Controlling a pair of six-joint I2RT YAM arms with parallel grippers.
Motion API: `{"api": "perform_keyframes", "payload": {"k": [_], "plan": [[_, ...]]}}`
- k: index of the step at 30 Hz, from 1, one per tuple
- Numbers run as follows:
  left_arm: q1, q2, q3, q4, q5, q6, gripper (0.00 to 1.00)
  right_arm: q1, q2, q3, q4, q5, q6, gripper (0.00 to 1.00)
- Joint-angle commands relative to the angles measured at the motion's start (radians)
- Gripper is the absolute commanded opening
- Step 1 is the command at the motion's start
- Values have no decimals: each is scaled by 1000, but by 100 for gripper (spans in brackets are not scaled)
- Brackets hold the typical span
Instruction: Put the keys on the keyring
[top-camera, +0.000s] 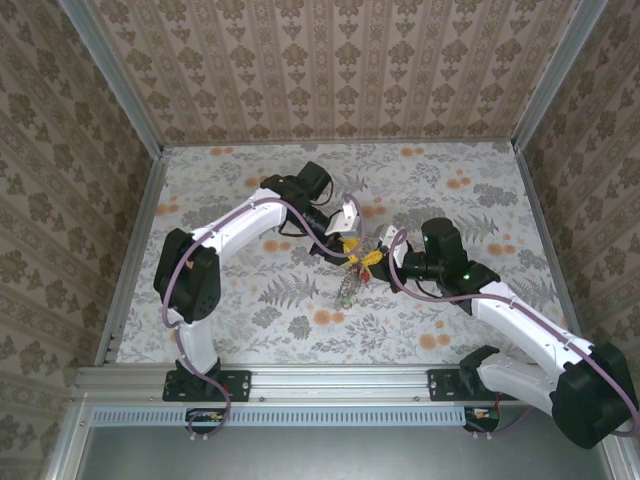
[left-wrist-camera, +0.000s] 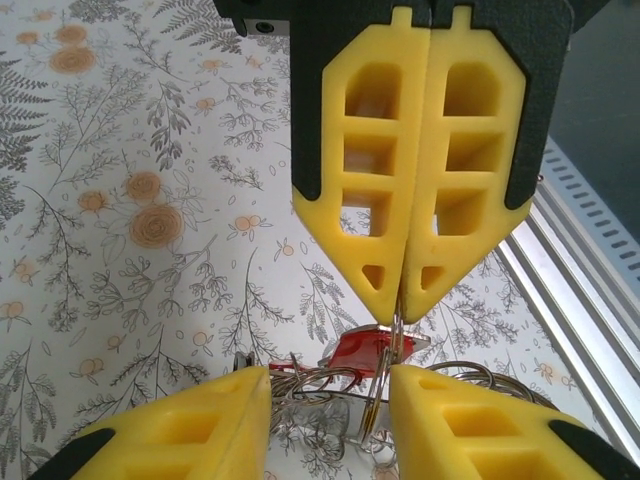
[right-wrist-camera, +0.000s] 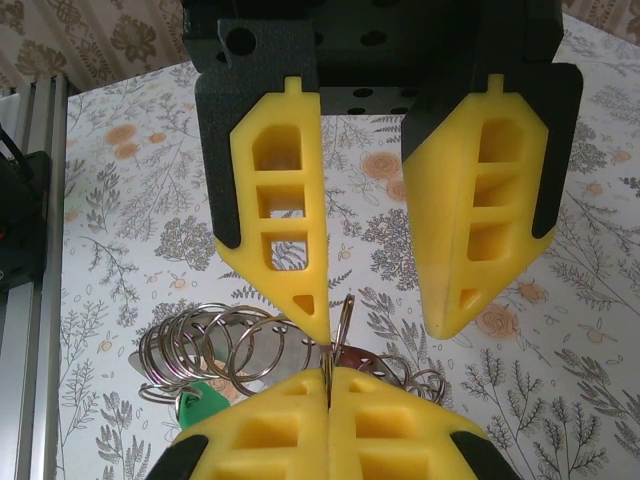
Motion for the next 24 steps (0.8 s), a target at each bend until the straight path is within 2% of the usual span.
{"api": "perform_keyframes", "payload": {"k": [1,9,11,17,24], "plan": [[-4,17,41,-74,12,58,32,-1,-11,32,16,-13,-17,0],[-8,28,49,-93,22,60,16,-1,-20,24,25,3,-18,0],[-10,28,43,-92,22,61,16,-1,-22,22,25,4,-19,0],[-13,36,49,-86,11,57,32,-1,-20,21,25,-6,-23,0],[-16,57,80,-128,-21,71,30,0,-19,27,19,-4,-30,0]]}}
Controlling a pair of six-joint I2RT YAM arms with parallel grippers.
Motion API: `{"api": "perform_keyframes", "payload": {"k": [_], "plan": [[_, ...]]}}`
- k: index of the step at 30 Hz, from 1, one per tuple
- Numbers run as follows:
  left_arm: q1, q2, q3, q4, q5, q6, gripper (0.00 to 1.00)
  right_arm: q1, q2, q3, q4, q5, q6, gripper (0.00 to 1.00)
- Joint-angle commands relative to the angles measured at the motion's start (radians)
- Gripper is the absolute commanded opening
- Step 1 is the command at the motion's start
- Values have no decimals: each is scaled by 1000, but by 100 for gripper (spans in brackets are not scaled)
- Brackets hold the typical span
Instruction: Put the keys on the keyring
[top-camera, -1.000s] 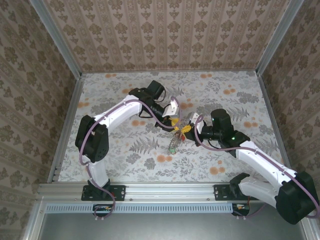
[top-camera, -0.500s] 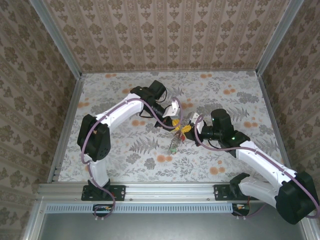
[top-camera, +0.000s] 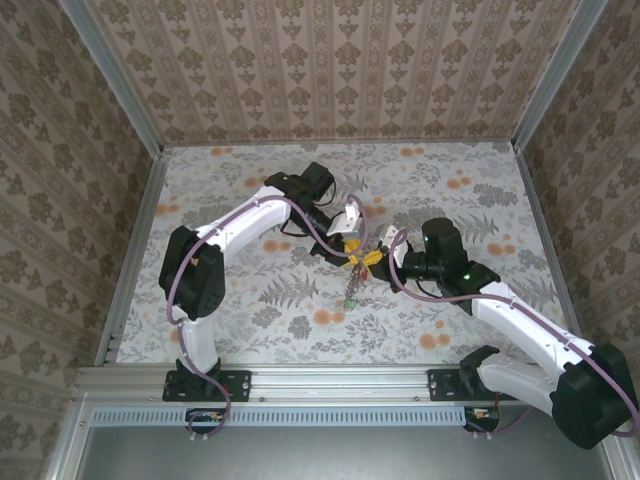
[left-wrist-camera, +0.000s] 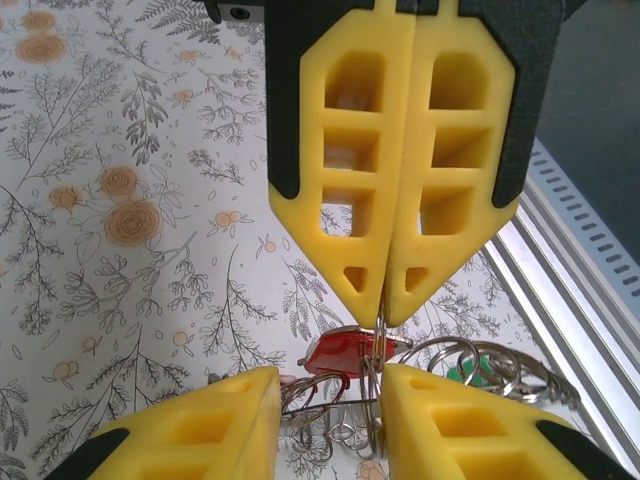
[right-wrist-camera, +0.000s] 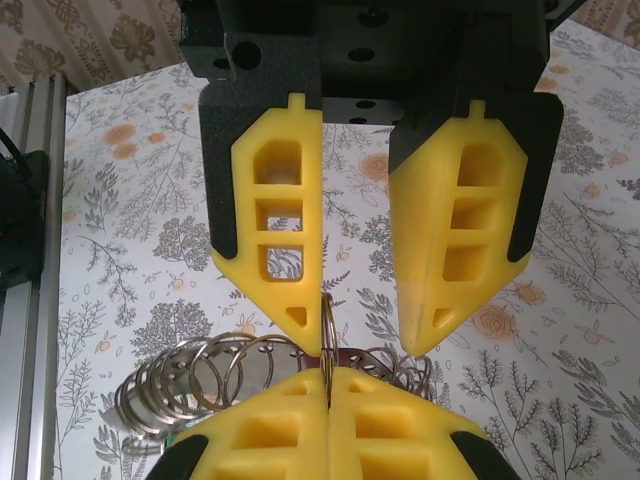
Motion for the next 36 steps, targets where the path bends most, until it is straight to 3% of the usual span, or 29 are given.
{"api": "perform_keyframes", "payload": {"k": [1,10,16,23,36], "plan": [[-9,22,35,-60,-30,39,28,-1,-17,28,19,-5,-24,0],[-12,15,29,-66,-40,47,0,-1,-18,23,11,7,-18,0],[-2,-50,-71,114,32,-19,0,-3,-20,14,-22,49,6,0],[21,-182,-297,549,150,-230,0,-27,-23,-37,44,61,103,0],[15,-225,-425,904,231,-469,0,-60,-41,-93,137,115,177,0]]}}
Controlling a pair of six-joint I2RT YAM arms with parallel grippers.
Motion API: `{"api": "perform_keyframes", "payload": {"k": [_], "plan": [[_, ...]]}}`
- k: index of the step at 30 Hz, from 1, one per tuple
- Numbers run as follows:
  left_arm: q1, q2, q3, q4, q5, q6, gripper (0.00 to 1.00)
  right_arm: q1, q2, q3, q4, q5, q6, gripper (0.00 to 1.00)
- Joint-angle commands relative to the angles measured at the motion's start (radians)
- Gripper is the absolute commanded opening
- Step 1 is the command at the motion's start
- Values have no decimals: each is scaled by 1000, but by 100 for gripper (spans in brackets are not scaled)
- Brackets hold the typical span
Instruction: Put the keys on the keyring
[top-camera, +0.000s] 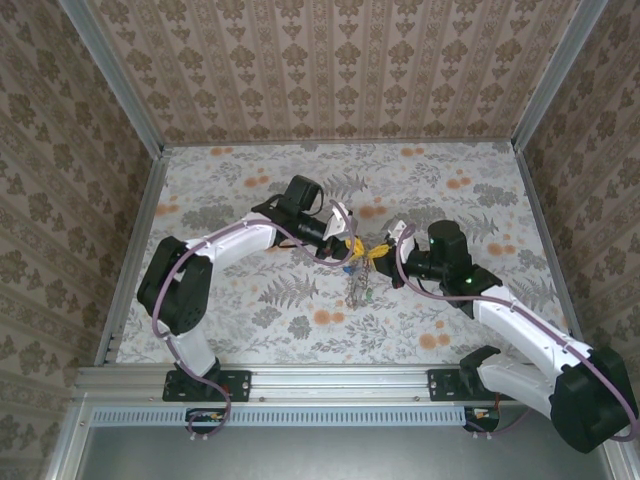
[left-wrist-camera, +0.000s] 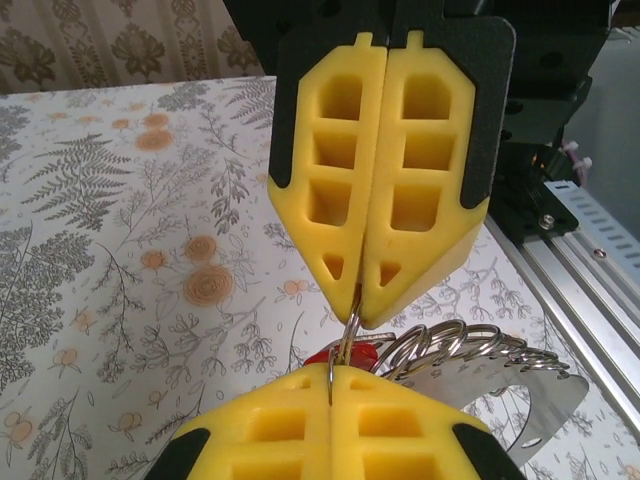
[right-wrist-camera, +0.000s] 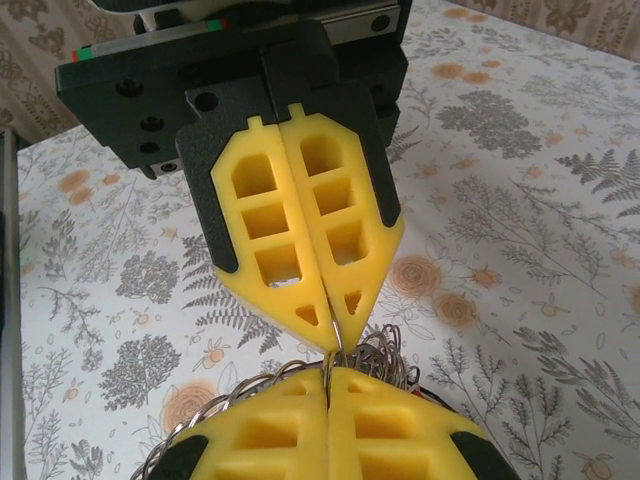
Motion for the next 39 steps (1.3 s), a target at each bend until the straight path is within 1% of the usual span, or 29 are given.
{"api": "perform_keyframes", "payload": {"k": [1,5,11,18,21,22,24,25,27,29,32,34,37,39], "plan": [[-7,-72,-25,182,112,-106,0,-23,-22,-37,35,50,35,0],[-11,-80,-56,298,123,-200,0,-34,-17,-59,62,35,26,0],[-35,-80,-94,449,125,-329,0,-33,-28,-158,256,50,-40,0],[-43,-80,-141,449,58,-339,0,-34,-76,-172,283,124,-94,0],[-40,-85,-153,441,32,-339,0,-33,-95,-164,255,113,-116,0],[-41,-88,-156,433,26,-331,0,-34,-99,-157,236,101,-127,0],[-40,-91,-139,358,10,-288,0,-33,-104,-146,209,82,-143,0],[-39,-91,-119,309,0,-259,9,-33,-110,-143,204,78,-153,0],[-34,-91,-94,239,-15,-215,13,-33,-120,-137,186,65,-177,0],[-30,-91,-75,186,-31,-183,20,-32,-132,-123,154,62,-207,0],[-19,-86,-43,111,-24,-137,22,-32,-143,-104,117,62,-236,0],[-17,-82,-25,74,-17,-116,26,-32,-148,-98,106,61,-250,0],[-17,-75,-4,39,-21,-97,27,-31,-153,-93,95,54,-271,0],[-17,-68,9,20,-38,-88,32,-28,-155,-90,89,45,-294,0]]}}
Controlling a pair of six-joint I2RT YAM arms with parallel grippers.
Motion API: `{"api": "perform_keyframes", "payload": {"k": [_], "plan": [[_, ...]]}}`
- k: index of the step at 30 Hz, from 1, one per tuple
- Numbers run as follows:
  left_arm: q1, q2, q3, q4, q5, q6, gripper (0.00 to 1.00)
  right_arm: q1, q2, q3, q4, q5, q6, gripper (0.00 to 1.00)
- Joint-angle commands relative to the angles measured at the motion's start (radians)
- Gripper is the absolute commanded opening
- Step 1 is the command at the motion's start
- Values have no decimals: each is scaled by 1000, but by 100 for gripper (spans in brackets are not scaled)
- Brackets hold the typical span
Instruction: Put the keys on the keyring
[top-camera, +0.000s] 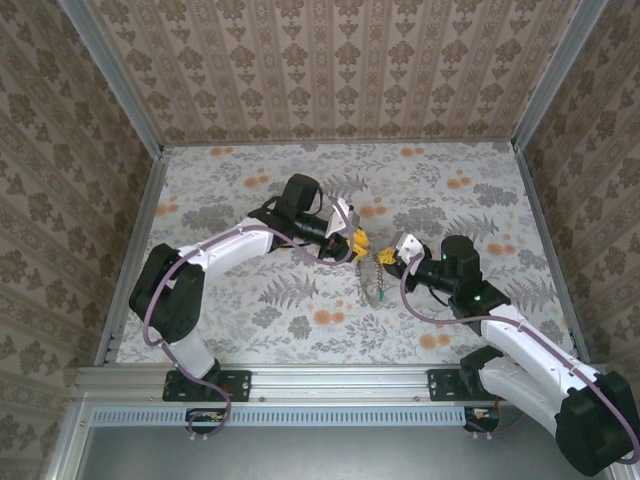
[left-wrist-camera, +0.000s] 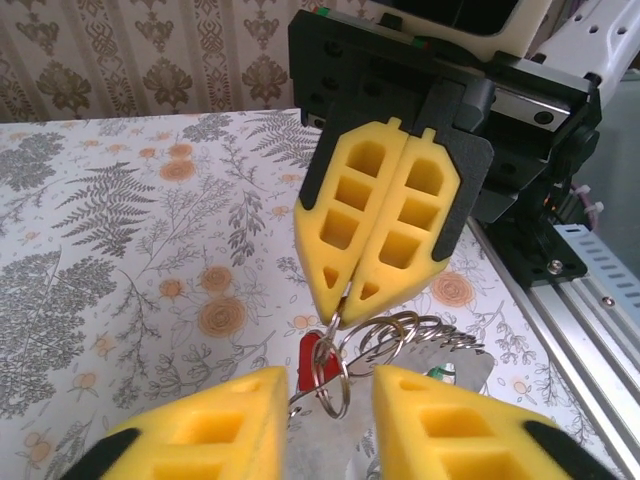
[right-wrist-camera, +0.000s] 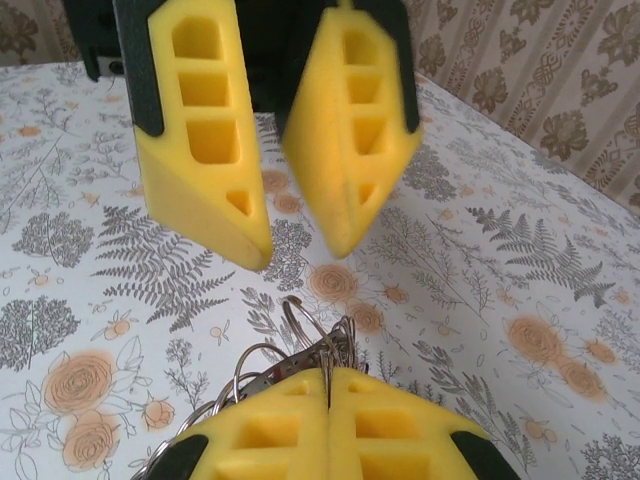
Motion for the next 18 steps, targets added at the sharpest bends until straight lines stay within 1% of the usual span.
{"api": "perform_keyframes", "payload": {"k": [1,6,12,18], "plan": [[4,-2,53,-106,-4,67,33,3,-23,44,-14,-17,-61,0],[-3,45,148,-274,-9,149,36,7,-24,57,-21,-12,-84,0],[-20,94,217,-372,-52,195,41,10,-23,61,-9,-18,-104,0],[-23,149,300,-470,-69,236,41,14,-22,61,-5,-32,-128,0]]}}
